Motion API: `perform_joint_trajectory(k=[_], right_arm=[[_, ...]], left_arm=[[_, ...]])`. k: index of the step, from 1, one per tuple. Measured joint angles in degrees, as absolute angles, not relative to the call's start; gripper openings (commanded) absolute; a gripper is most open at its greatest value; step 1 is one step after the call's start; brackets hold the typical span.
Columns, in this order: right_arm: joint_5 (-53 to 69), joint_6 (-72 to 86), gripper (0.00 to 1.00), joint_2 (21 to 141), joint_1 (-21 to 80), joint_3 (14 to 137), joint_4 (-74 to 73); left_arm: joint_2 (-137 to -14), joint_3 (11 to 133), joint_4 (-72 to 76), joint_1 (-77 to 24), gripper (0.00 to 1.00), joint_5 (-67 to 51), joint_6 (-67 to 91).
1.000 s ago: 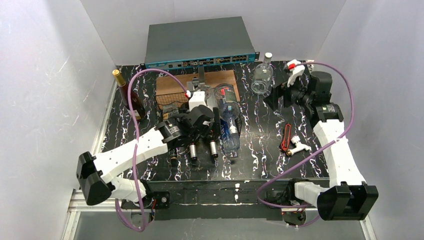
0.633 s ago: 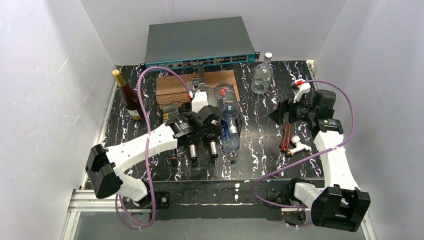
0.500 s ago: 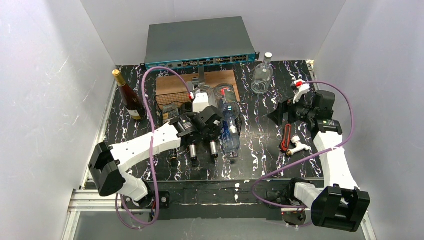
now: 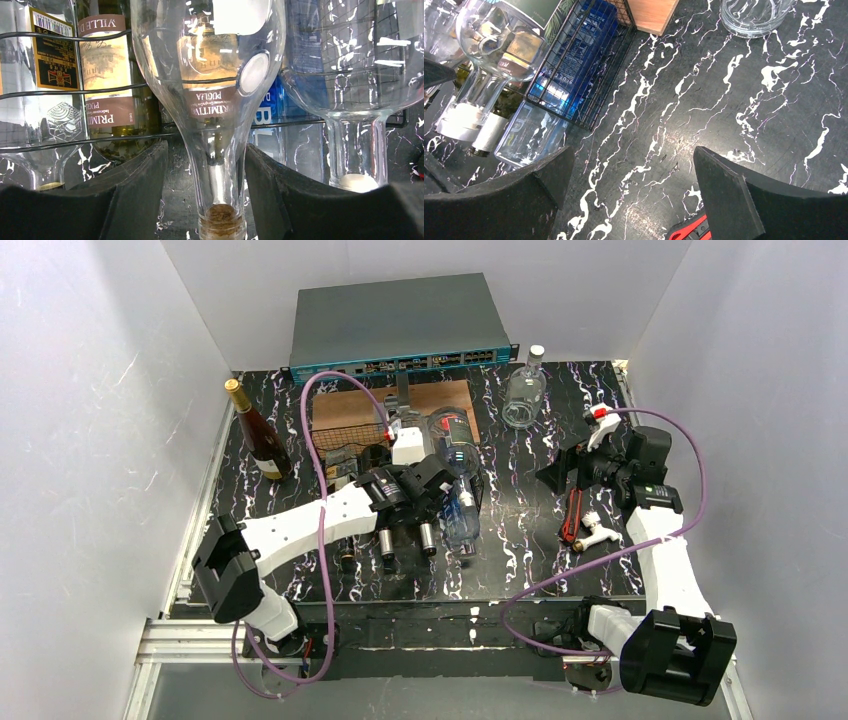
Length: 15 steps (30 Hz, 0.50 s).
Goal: Take the wine bottle off the wine rack
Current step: Pick up the wine bottle from the wine rack.
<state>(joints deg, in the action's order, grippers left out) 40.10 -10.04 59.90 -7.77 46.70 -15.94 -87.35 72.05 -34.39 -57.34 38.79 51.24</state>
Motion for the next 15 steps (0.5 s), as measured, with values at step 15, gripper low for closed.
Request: perform_joint_trajectory(k=[15], right_arm=[[40.71, -10.46, 0.98, 59.81, -7.77, 46.0, -15.88]], left_arm=[[-89.71, 71.83, -33.45, -57.49, 0.54, 40.01, 52.73]])
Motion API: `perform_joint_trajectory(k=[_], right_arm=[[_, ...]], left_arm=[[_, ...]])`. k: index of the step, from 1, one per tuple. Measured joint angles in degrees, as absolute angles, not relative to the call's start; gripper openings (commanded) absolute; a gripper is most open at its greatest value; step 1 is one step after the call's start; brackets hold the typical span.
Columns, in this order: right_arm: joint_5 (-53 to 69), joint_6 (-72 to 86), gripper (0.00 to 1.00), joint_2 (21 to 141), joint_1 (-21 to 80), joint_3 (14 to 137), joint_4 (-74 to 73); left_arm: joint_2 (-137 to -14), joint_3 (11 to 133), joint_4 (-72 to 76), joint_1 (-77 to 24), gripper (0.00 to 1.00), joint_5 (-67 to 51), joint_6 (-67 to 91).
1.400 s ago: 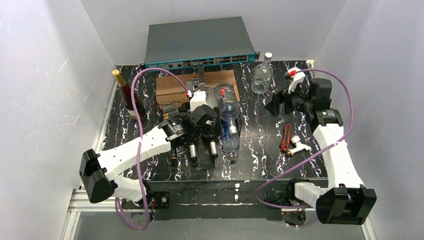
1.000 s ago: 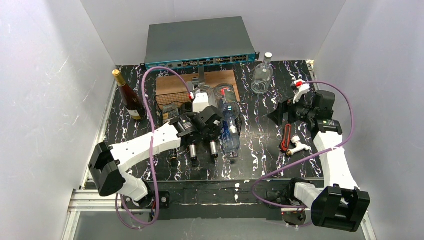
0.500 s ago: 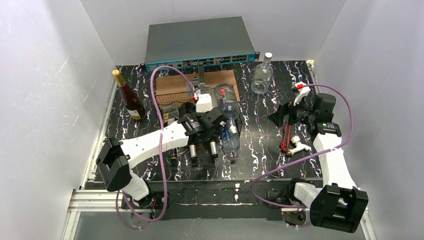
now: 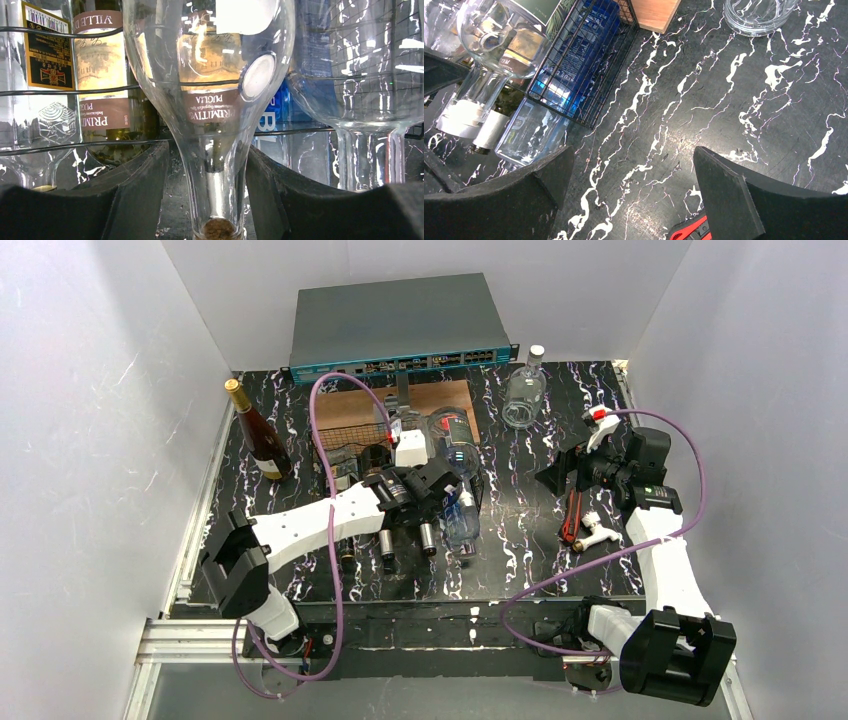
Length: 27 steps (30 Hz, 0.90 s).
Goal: Take the wine bottle off the wine rack
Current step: Pick up the wine bottle from the wine rack.
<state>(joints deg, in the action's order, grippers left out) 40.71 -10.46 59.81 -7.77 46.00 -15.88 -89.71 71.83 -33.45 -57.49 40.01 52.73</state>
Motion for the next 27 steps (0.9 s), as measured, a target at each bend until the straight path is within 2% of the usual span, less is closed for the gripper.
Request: perform_joint_trajectory(k=[15, 18, 20, 24, 27], right_arm=[[40.71, -10.5, 0.98, 59.66, -7.77, 46.0, -15.88], [40.71, -10.5, 0.98, 59.66, -7.77, 46.0, -15.88], [40.71, -10.5, 0.98, 59.66, -7.77, 46.0, -15.88], [40.71, -10.5, 0.98, 59.66, -7.77, 45.98, -15.88], [40.69, -10.52, 0.98, 59.66, -7.77, 45.98, -15.88]], left_arm=[[-89.71, 70.17, -30.89, -57.49, 0.49, 40.8, 52.71], [-89.71, 70.11, -30.63, -57.52, 0.45, 40.99, 52.73], [-89.73, 70.11, -30.26, -57.58, 0.39, 41.01, 52.71], [-89.73, 70.11, -30.09, -57.84, 0.13, 41.17, 52.62], [-89.73, 70.06, -30.04, -57.87, 0.0, 41.21, 52.66]])
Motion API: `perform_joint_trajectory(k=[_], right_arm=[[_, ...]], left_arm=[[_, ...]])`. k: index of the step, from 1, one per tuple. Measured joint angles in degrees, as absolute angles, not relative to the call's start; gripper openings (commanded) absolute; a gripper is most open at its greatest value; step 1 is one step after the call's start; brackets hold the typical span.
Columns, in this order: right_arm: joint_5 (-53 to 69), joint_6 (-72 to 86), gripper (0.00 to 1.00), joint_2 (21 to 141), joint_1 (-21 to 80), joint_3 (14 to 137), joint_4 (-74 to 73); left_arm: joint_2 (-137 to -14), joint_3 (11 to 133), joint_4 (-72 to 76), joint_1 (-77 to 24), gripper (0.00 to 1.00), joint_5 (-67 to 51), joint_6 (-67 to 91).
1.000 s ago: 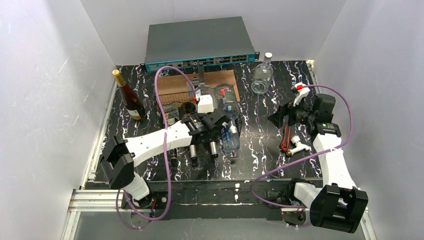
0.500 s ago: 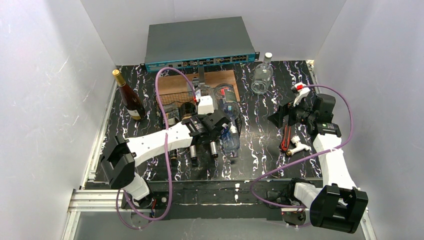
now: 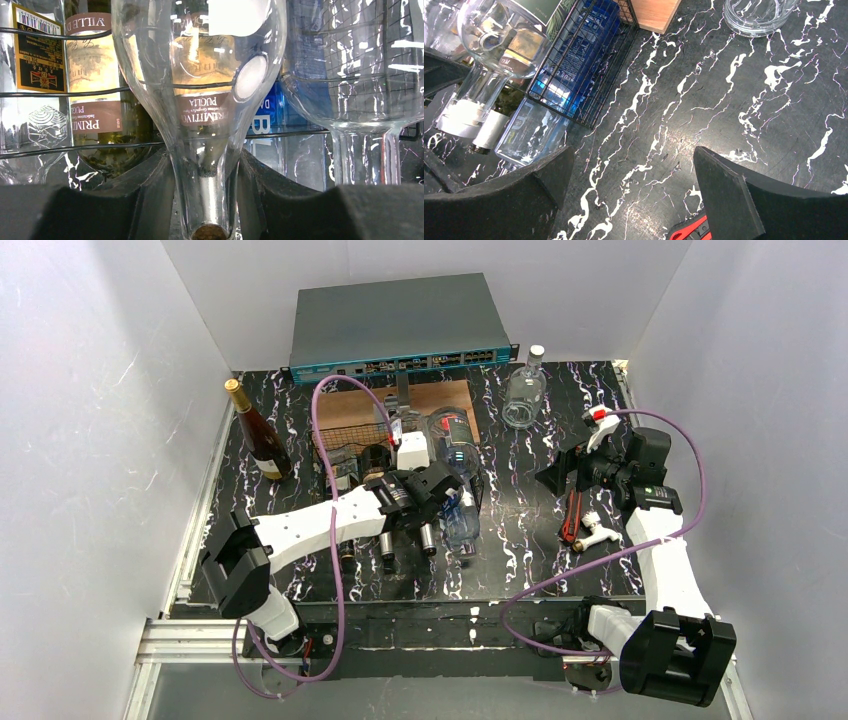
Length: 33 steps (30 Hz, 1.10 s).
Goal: Take the wine bottle off the wine rack
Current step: Pick up the wine bottle from the wine rack.
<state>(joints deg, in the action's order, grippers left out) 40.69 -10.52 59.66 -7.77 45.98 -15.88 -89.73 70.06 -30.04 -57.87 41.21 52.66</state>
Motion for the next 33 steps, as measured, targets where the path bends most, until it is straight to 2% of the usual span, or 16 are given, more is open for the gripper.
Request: perform_joint_trajectory(k=[33], right_arm=[[40.69, -10.68, 0.98, 59.66, -7.81, 45.95, -15.88]], left_arm=[[-76.42, 62.15, -32.32, -58.72, 0.0, 38.26, 38.06]])
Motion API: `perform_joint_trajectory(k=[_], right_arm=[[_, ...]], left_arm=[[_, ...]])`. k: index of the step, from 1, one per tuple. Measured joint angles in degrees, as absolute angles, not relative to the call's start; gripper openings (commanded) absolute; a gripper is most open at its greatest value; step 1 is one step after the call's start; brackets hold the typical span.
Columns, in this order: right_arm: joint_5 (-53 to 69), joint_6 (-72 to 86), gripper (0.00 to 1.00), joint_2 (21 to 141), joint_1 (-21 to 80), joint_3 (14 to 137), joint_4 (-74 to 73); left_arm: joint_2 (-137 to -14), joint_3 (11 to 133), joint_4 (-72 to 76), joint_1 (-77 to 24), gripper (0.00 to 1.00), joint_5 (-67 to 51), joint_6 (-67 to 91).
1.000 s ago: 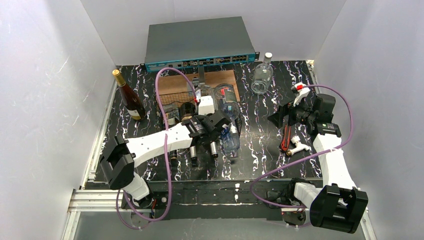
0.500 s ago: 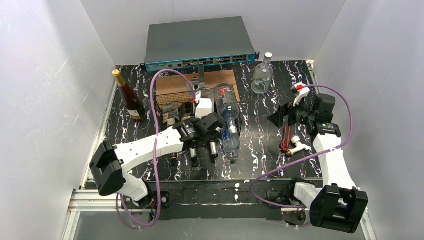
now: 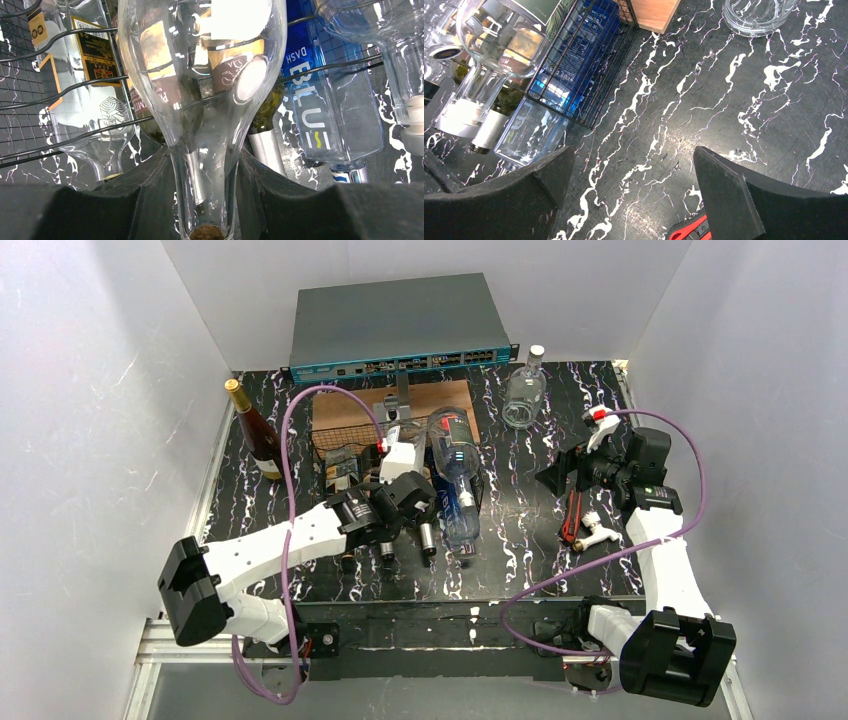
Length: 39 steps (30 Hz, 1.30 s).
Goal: Take the wine bottle off the wine rack
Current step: Pick up the wine bottle from the wine rack.
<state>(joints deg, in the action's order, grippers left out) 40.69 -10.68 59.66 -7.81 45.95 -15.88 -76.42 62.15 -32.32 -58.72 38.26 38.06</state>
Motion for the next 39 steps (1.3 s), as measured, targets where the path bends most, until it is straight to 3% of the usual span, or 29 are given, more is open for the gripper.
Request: perform_joint_trajectory(k=[39], right_arm=[[41.1, -10.74, 0.98, 59.66, -7.88, 45.76, -15.86]], left_arm=[[-61.87, 58.85, -34.13, -58.74, 0.0, 33.34, 34.46]])
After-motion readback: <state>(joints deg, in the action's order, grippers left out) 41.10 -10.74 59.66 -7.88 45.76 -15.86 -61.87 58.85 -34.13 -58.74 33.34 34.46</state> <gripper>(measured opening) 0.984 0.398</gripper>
